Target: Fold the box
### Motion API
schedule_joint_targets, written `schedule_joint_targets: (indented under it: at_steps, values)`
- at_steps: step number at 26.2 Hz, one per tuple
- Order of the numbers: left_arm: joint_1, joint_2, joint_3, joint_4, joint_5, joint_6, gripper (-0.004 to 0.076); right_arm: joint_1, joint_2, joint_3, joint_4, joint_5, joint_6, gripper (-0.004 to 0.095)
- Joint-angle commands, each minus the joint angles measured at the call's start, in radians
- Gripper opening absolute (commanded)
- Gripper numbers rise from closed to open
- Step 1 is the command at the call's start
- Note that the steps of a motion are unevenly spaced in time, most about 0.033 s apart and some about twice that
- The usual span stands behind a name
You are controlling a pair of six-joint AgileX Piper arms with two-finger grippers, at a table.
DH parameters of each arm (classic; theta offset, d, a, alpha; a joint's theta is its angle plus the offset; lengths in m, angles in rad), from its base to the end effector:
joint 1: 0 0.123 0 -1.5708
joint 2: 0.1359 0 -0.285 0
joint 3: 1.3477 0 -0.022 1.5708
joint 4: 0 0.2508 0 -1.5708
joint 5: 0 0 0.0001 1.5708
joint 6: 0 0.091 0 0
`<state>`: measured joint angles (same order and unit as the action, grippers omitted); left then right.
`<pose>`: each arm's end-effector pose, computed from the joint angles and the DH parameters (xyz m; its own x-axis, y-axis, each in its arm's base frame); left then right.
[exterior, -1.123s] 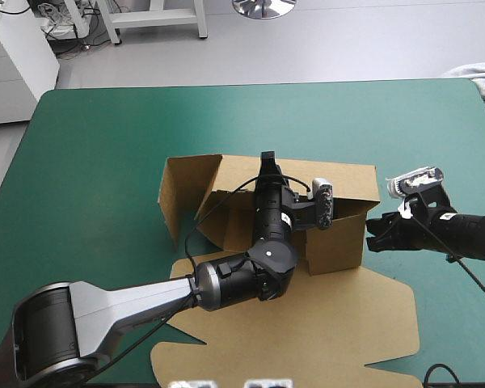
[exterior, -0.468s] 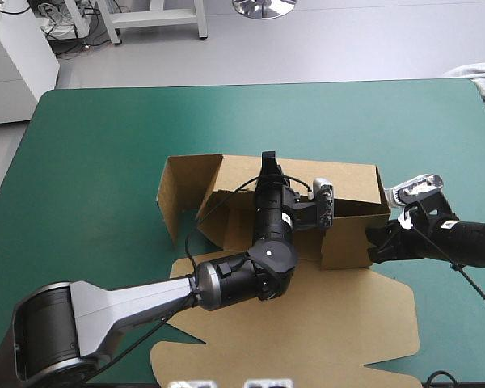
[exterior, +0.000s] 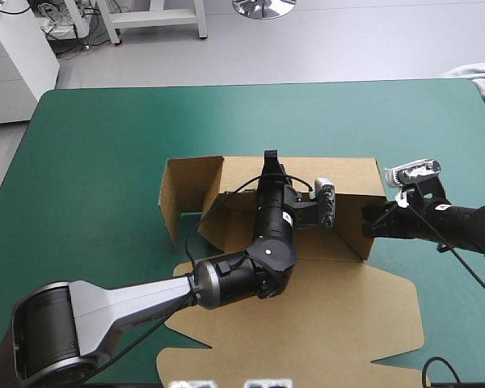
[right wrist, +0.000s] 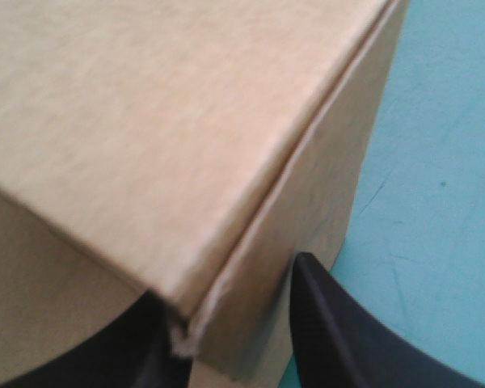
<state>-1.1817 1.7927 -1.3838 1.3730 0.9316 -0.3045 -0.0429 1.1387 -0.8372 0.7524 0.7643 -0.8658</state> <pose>0.2149 -0.3351 0.3008 0.1376 0.9801 -0.1429 0.3571 0.0855 0.9301 0.2225 0.0336 0.3048 -0.6311 -0.2095 -0.7469 -0.4693 0.8697 0.1526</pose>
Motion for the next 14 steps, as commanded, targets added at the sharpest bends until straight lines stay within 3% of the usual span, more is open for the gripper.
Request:
schedule_joint_targets:
  at_steps: [1, 5, 14]
  values:
    - [-0.014, -0.043, -0.023, -0.019, -0.048, -0.023, -0.001, -0.002, 0.003, -0.025, 0.047, -0.074, -0.025, 0.0158]
    - [-0.014, -0.043, -0.023, -0.019, -0.048, -0.023, -0.001, -0.002, 0.013, -0.025, 0.022, -0.08, -0.025, -0.0004]
    - [-0.014, -0.043, -0.023, -0.019, -0.047, -0.023, -0.001, -0.002, 0.016, -0.025, 0.022, -0.061, -0.025, -0.0015]
